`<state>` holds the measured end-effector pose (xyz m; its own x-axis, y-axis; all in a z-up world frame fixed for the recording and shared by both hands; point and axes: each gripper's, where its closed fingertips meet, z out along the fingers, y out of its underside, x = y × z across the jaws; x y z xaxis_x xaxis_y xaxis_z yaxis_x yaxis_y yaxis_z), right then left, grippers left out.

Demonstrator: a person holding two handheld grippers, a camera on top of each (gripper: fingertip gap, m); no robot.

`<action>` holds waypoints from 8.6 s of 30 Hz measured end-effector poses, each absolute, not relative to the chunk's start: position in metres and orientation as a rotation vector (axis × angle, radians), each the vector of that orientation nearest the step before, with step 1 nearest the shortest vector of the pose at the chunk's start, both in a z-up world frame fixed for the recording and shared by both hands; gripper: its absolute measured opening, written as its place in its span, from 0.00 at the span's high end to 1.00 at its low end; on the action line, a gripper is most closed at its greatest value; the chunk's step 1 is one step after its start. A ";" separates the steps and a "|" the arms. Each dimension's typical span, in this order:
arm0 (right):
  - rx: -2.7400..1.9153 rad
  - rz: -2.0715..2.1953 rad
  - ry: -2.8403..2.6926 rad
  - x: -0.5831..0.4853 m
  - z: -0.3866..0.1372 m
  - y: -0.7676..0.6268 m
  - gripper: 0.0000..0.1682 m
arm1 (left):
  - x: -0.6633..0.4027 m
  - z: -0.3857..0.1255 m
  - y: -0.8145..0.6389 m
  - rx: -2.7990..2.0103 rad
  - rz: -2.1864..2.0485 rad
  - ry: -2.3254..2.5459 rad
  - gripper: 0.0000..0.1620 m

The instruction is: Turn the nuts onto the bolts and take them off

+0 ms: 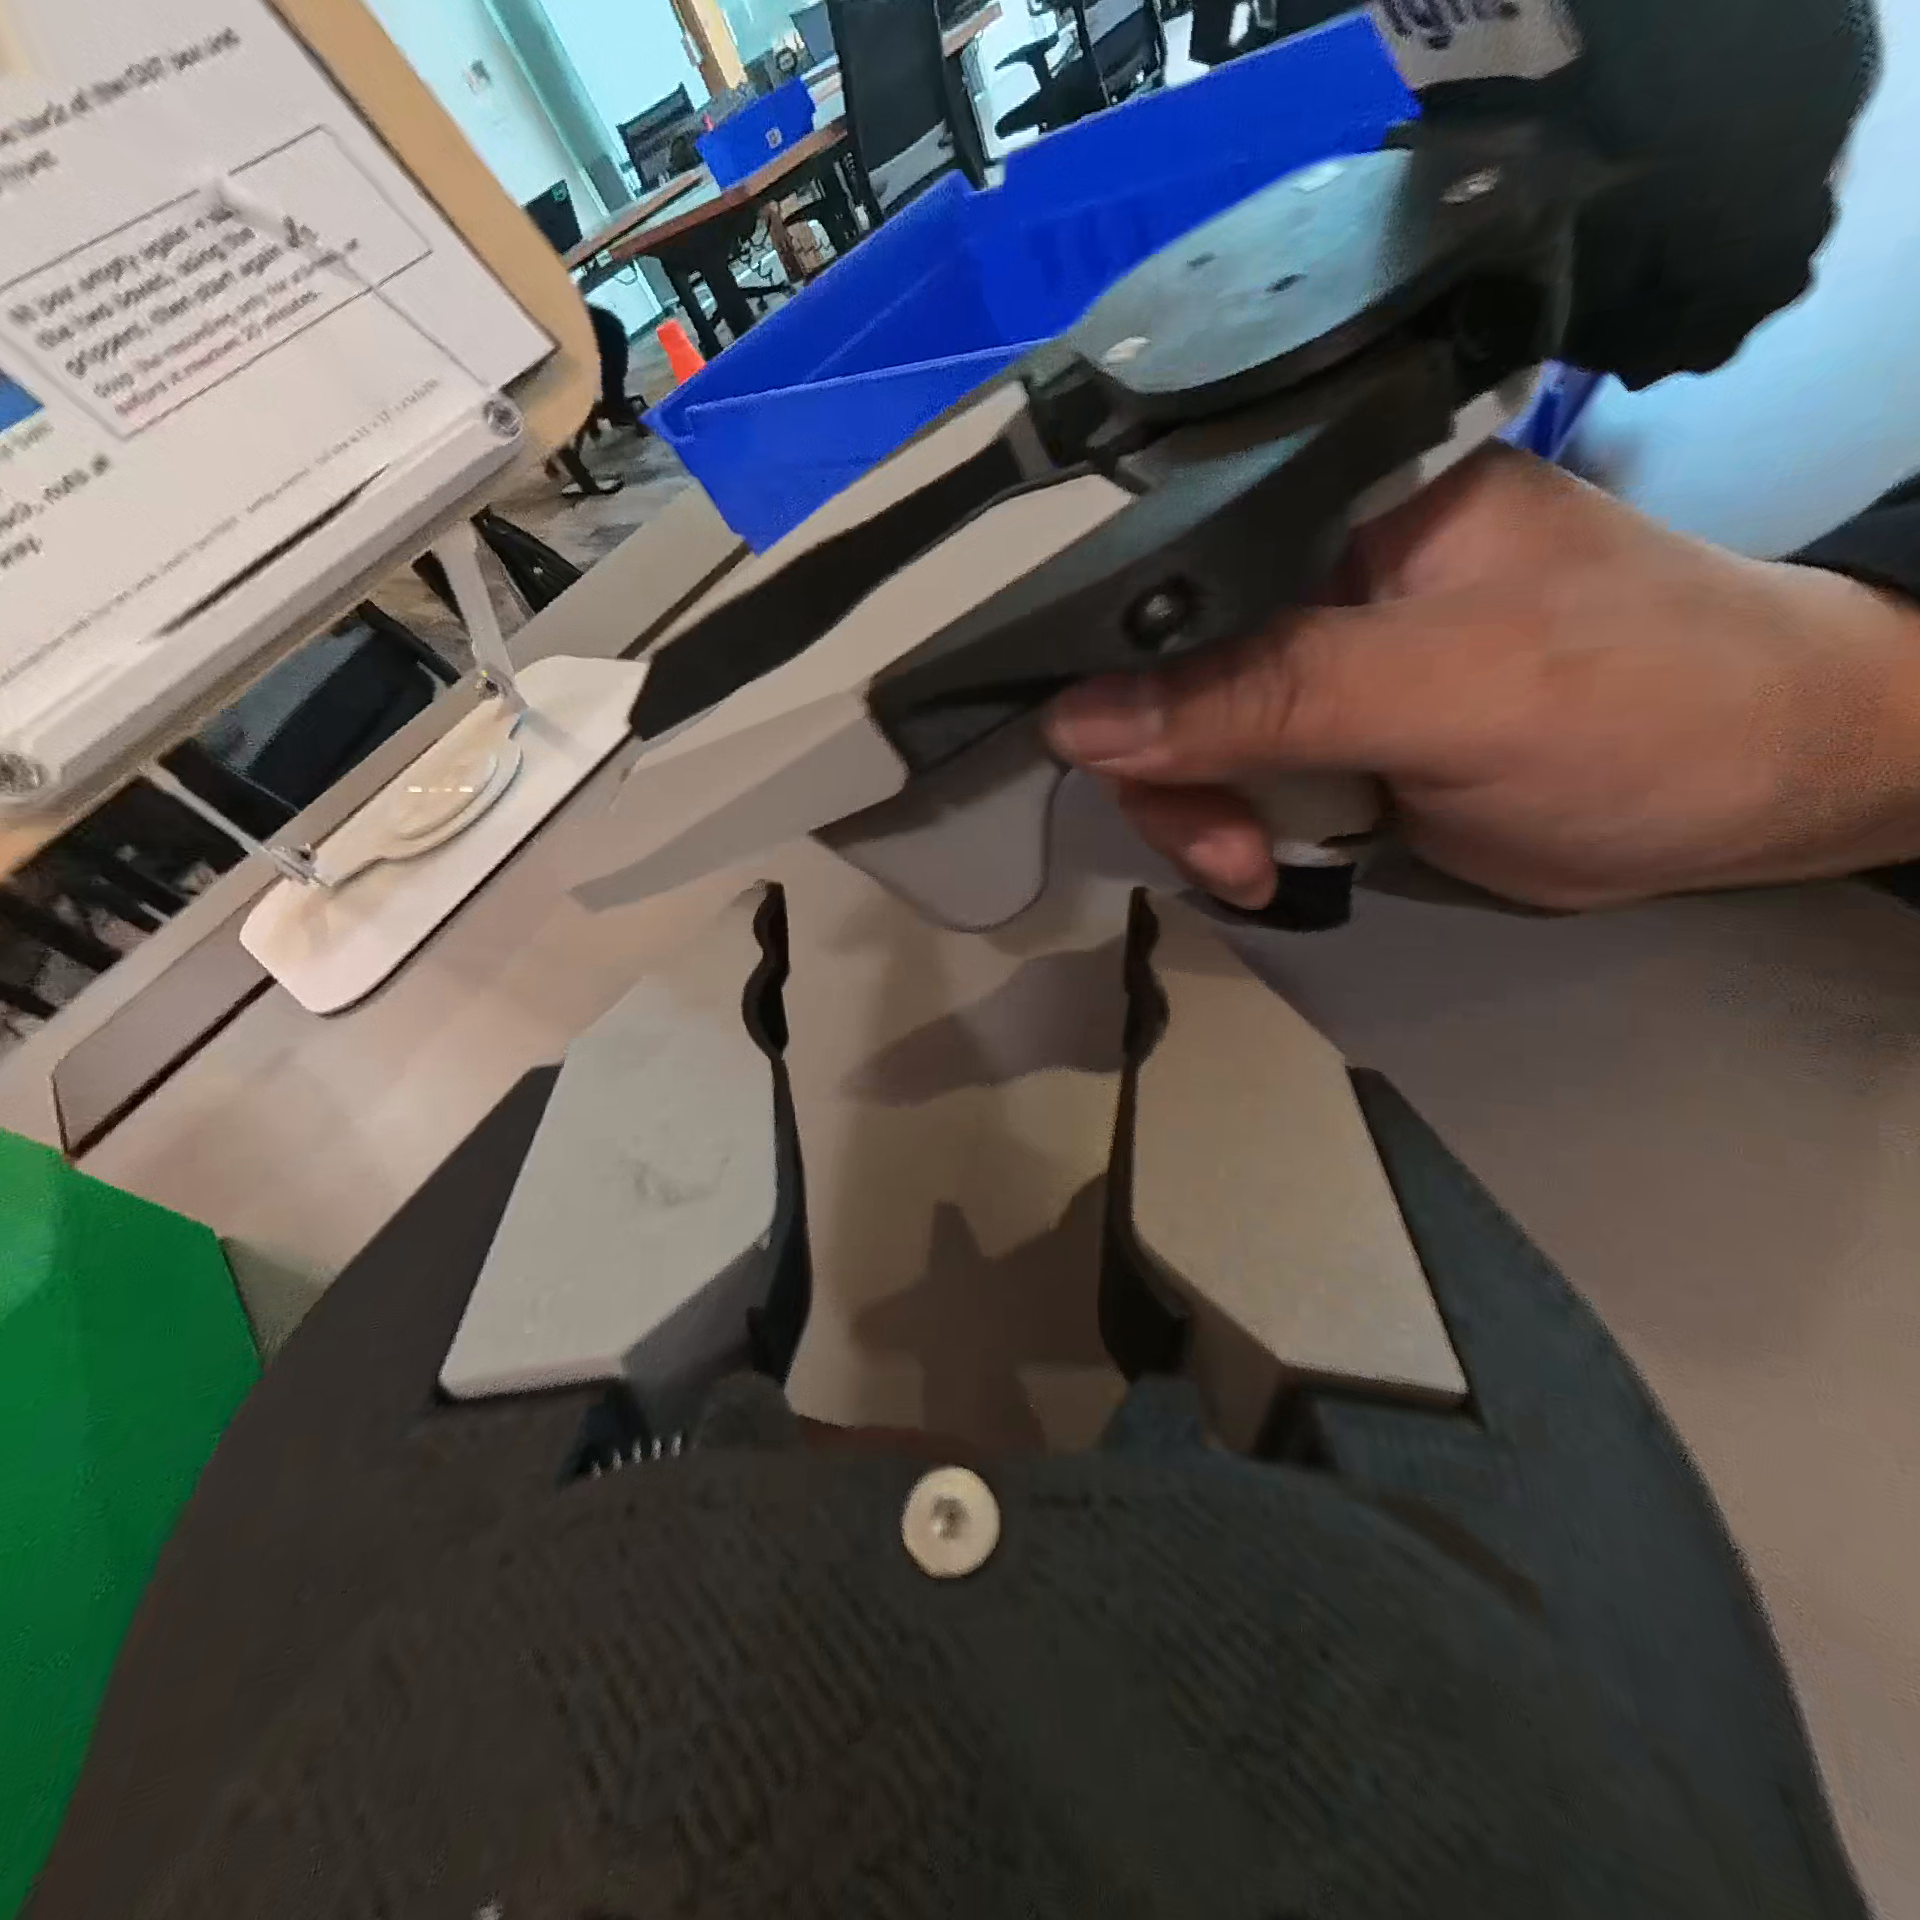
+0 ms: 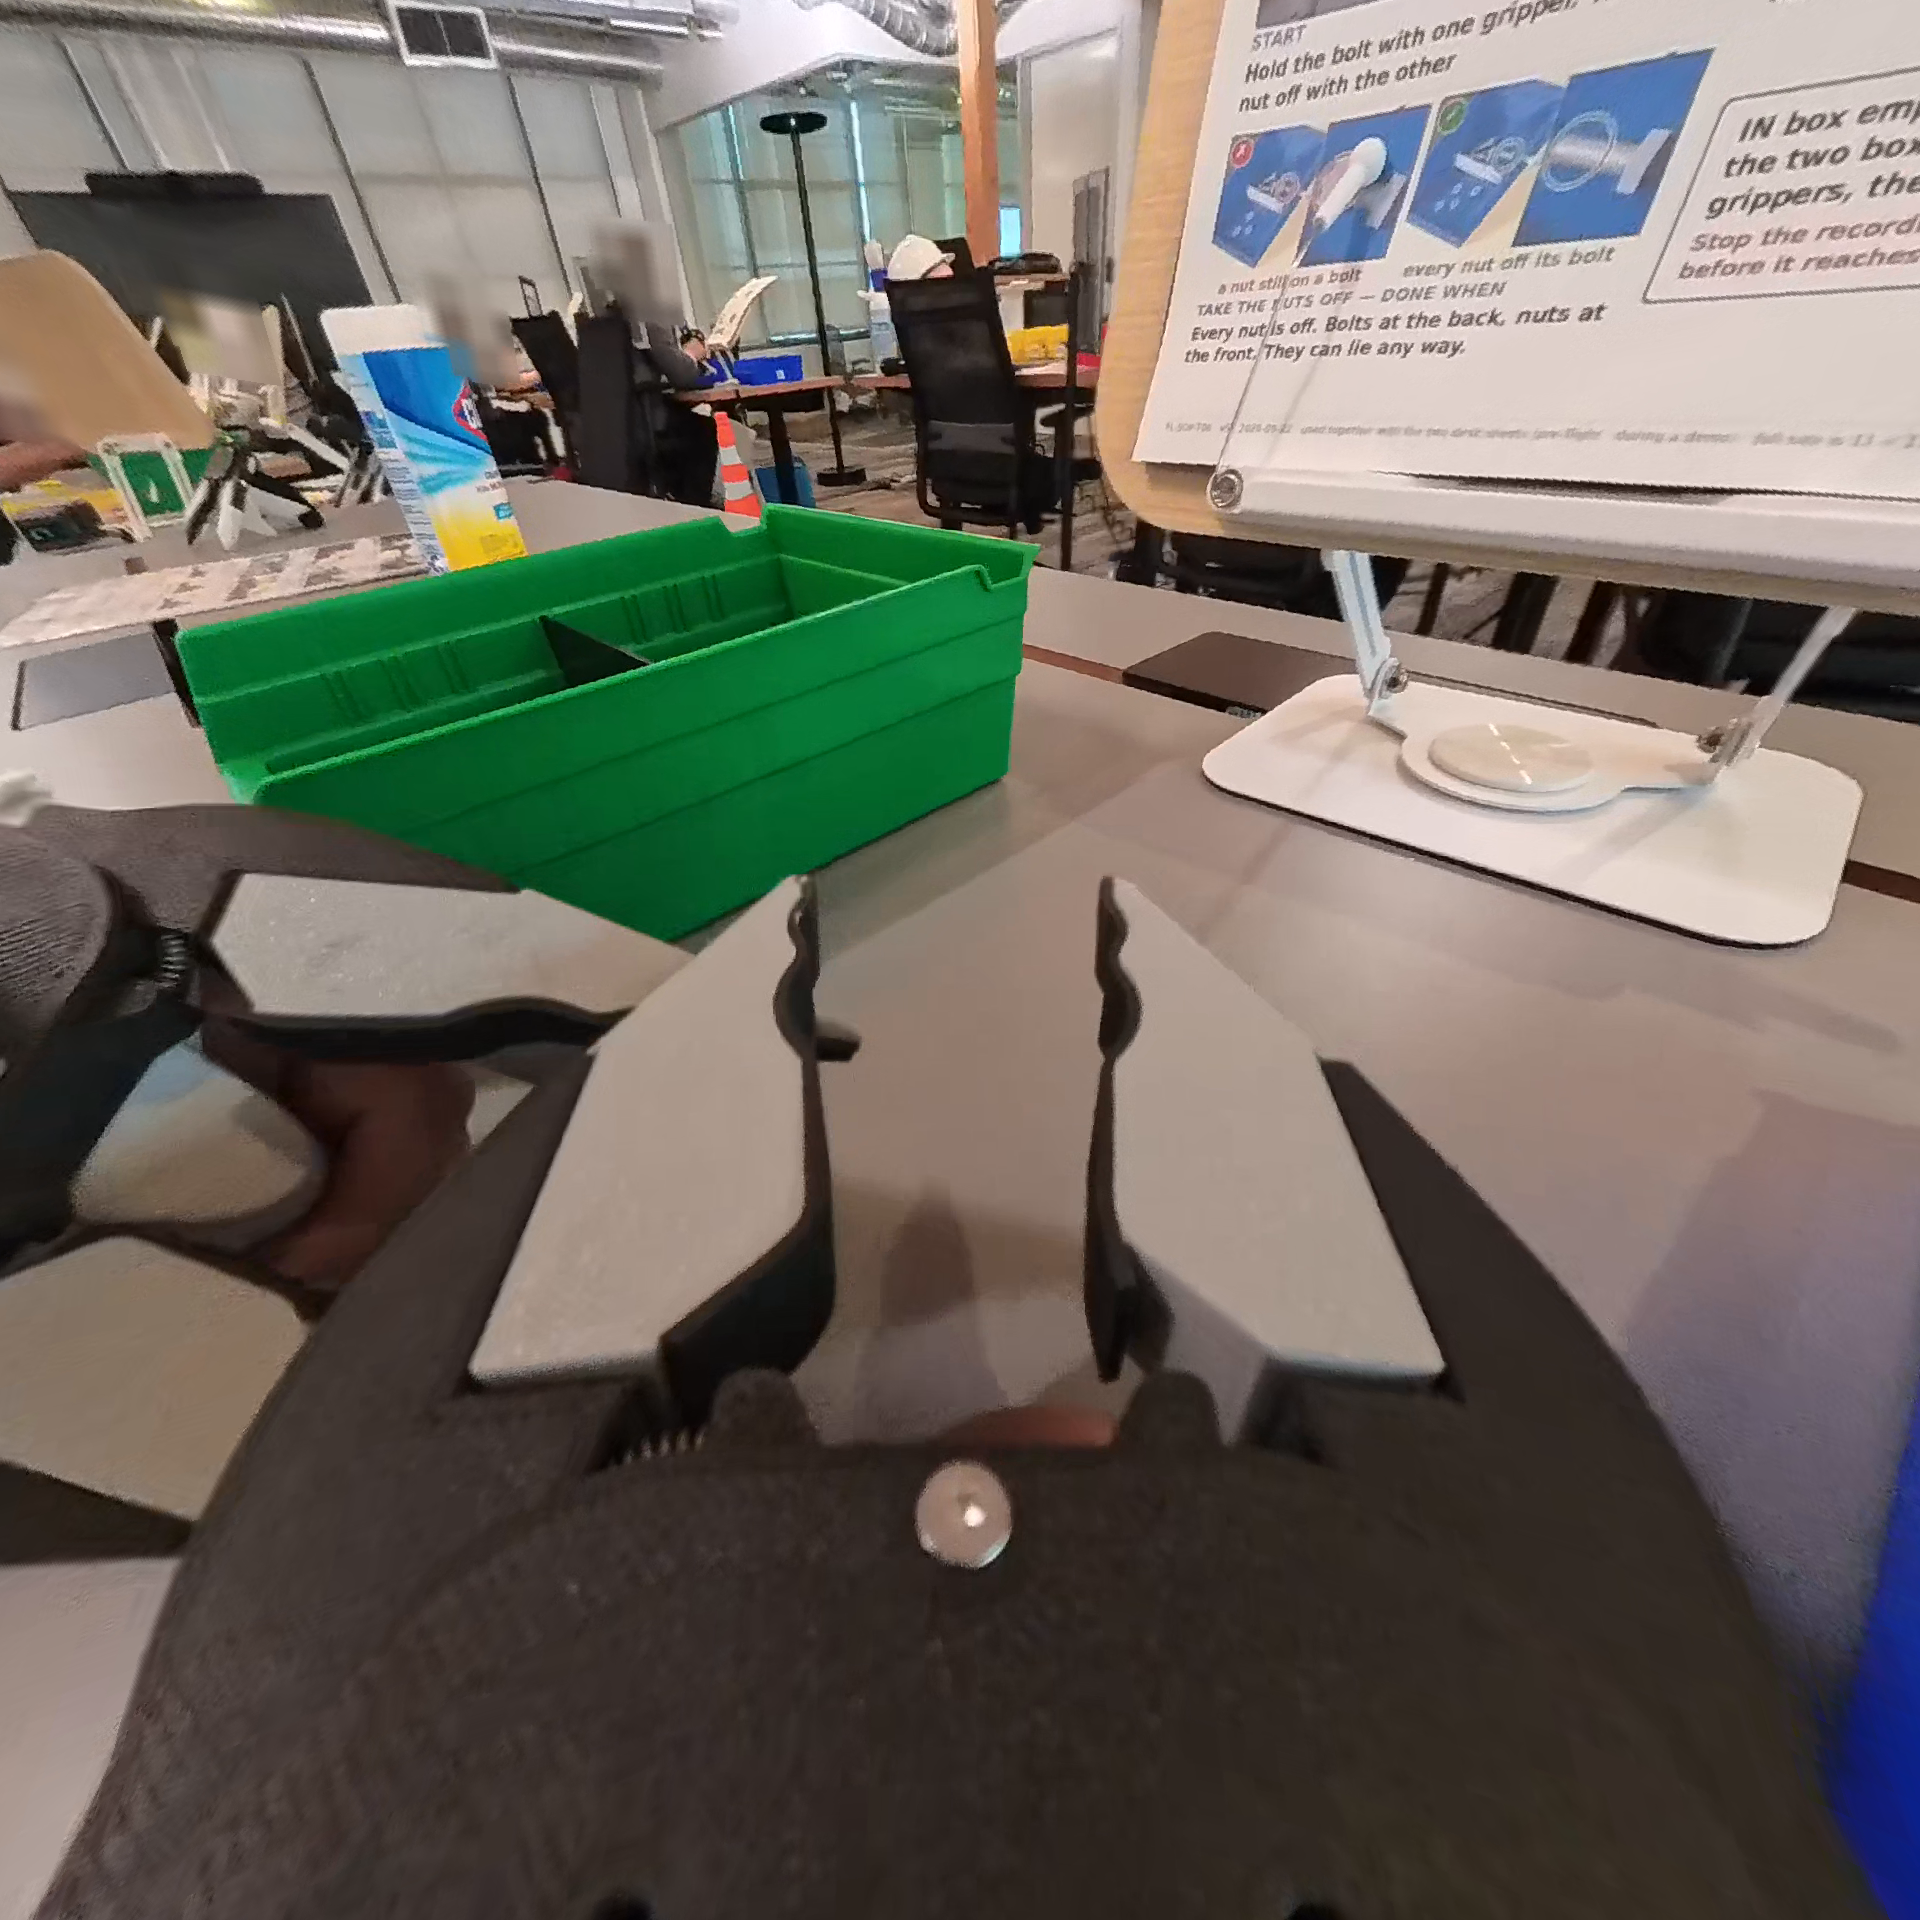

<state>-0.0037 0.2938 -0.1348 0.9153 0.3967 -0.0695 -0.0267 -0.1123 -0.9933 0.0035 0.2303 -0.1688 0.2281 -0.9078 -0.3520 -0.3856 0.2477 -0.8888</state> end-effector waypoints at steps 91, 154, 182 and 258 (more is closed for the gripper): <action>-1.718 -0.033 -0.303 -0.003 -0.130 0.275 0.52 | -0.183 -0.038 0.263 -1.449 -0.513 0.656 0.57; -1.521 0.054 -0.144 0.036 -0.079 0.256 0.64 | -0.011 -0.199 0.235 -2.044 -0.827 1.289 0.95; -1.595 0.130 -0.220 0.012 -0.097 0.256 0.63 | -0.117 -0.043 0.372 -1.872 -0.593 0.936 0.76; -1.555 0.656 -0.448 -0.038 -0.086 0.225 0.96 | -0.023 -0.064 0.235 -1.426 -1.164 0.884 0.91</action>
